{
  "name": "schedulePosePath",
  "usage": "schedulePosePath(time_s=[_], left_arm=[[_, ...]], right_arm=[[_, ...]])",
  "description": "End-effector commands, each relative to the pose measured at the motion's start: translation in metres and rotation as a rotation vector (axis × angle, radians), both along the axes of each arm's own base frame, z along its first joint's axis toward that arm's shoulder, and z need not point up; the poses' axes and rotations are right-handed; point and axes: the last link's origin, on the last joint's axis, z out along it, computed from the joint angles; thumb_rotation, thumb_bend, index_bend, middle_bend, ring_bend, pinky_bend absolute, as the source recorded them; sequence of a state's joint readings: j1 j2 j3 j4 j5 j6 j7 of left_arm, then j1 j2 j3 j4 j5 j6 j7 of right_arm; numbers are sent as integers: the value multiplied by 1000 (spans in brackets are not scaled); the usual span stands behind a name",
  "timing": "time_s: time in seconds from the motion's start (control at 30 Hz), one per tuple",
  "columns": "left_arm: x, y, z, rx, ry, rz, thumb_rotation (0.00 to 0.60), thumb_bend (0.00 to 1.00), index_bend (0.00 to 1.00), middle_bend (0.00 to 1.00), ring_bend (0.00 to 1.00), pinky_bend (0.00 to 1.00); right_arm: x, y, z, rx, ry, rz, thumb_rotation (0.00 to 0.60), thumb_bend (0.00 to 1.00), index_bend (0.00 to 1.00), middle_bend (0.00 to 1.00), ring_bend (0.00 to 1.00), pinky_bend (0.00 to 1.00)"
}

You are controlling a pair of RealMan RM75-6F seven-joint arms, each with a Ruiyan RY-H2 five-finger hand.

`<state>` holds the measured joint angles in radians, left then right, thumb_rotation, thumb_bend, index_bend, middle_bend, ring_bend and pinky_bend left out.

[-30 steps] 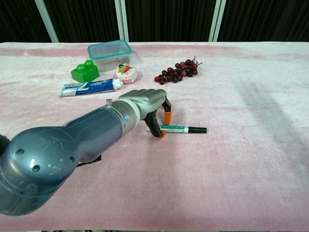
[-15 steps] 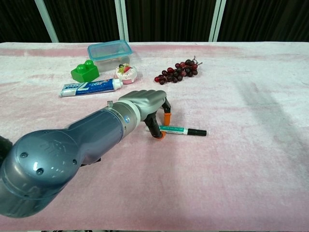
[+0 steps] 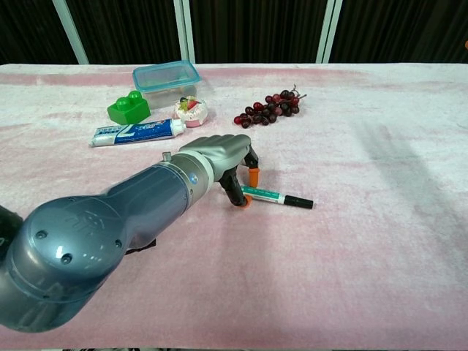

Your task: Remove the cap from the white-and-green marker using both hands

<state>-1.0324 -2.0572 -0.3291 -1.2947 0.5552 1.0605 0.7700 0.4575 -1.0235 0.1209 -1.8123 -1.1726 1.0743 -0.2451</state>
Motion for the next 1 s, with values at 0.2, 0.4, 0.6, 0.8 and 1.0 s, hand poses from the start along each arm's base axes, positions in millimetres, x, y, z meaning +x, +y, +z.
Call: schedulePosePath(time_s=[0.2,0.4,0.6,0.8,1.0], left_arm=[[-5,18,15,63,-86,78,600,479,645,238,0,0],[-2,31,26,91,-161,117,600,491,663,259,0,0],[8,39,39,110,-194,109,600,505,675,264,0,0],[15,43,43,111,-205,118,600,506,684,273,0,0],[16,47,42,113,-192,132,600,506,685,273,0,0]], right_arm=[[21,-5,-2,-5,-106,27,600,118,63,0,17,150],[46,-14,-5,34,-255,16,600,118,106,0,16,150],[74,-36,-18,134,-418,-56,600,117,161,0,16,150],[91,-48,-43,195,-488,-73,600,119,211,0,16,150],[95,-53,-70,202,-480,-78,600,119,248,0,16,150]])
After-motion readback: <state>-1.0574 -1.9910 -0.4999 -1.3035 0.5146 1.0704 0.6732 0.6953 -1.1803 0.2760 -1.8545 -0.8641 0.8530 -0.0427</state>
